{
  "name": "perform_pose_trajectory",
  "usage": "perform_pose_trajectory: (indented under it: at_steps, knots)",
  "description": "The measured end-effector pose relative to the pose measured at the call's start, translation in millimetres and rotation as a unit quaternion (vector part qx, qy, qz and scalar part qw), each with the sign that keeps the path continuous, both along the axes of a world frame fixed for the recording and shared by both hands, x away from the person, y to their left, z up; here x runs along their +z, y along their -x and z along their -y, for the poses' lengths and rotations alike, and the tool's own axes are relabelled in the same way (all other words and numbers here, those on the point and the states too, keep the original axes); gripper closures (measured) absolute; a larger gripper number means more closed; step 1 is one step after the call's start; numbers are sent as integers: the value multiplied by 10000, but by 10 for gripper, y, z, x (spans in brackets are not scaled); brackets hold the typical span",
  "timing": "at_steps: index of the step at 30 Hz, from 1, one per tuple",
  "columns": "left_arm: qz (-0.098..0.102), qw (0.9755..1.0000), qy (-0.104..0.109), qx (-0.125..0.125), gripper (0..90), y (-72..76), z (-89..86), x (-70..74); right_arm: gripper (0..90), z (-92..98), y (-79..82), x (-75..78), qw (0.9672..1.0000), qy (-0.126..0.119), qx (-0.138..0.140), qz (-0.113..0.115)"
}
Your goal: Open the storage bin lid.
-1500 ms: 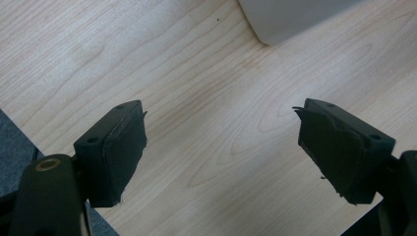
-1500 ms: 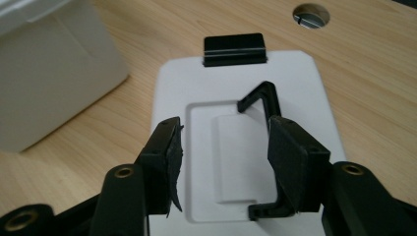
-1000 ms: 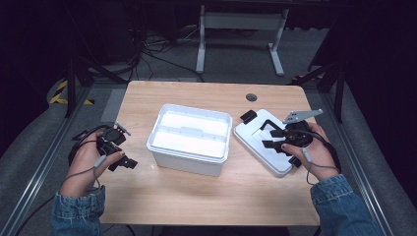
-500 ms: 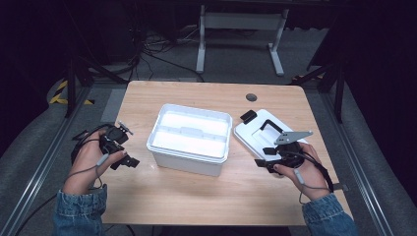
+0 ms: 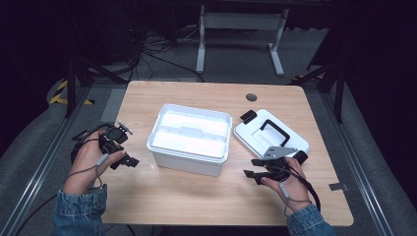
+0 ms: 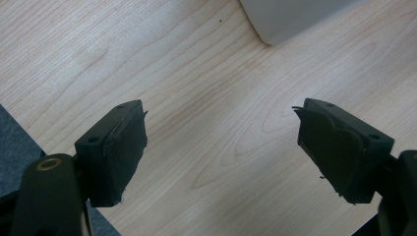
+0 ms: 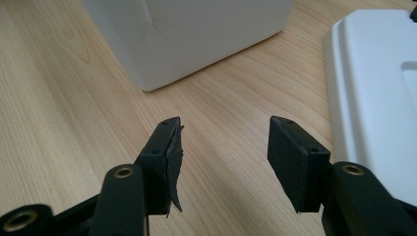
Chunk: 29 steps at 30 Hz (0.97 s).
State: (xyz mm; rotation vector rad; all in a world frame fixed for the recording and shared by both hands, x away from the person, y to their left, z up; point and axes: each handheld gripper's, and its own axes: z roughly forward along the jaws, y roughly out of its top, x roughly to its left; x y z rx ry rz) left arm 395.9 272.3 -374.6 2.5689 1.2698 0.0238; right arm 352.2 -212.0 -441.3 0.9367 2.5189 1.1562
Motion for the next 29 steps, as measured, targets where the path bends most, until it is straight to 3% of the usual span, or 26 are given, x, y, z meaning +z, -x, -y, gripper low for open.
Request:
perform_pose_trajectory:
  at_steps: [7,13,22,29]
  knots:
    - [-28,10000,-2,-19,194,0,12,-6,487,-77,9,-216,9999,-86,-73,128]
    - [-33,10000,13,-45,194,4,16,-9,493,-141,25,-308,9995,-154,-94,245]
    - [-23,10000,-8,-57,192,4,10,0,491,-234,70,-390,9996,222,61,187]
    - [-53,10000,3,-24,192,6,13,-3,488,-249,88,-406,9993,209,53,317]
